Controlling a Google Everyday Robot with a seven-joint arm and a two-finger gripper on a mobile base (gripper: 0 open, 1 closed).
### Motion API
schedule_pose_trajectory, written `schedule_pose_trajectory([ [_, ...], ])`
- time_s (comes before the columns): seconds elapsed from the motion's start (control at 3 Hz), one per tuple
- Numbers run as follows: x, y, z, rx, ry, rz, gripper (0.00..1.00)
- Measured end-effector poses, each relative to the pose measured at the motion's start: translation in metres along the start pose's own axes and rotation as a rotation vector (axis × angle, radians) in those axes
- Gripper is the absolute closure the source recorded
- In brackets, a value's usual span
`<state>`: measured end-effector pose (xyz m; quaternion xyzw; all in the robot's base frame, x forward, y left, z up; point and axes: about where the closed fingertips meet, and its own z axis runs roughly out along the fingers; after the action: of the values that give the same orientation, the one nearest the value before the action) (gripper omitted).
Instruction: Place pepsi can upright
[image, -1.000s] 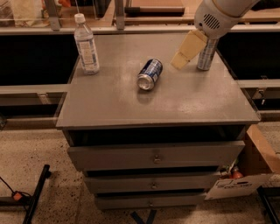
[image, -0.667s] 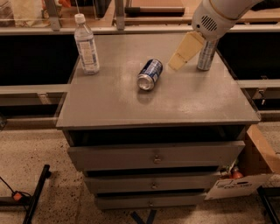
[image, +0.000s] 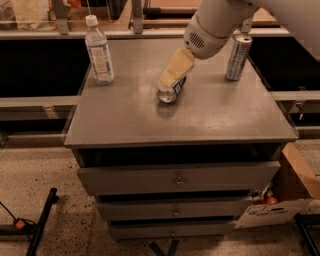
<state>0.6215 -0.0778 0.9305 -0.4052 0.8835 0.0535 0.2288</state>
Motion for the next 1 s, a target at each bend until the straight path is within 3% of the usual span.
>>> schedule_pose_trajectory([
  [0.33, -0.019, 0.007, 0.028, 0.026, 0.058, 0.098, 0.00],
  [0.67, -0.040, 0.007, 0.051, 0.089, 0.104, 0.202, 0.00],
  [1.0, -0.058, 0.004, 0.073, 0.118, 0.114, 0.296, 0.00],
])
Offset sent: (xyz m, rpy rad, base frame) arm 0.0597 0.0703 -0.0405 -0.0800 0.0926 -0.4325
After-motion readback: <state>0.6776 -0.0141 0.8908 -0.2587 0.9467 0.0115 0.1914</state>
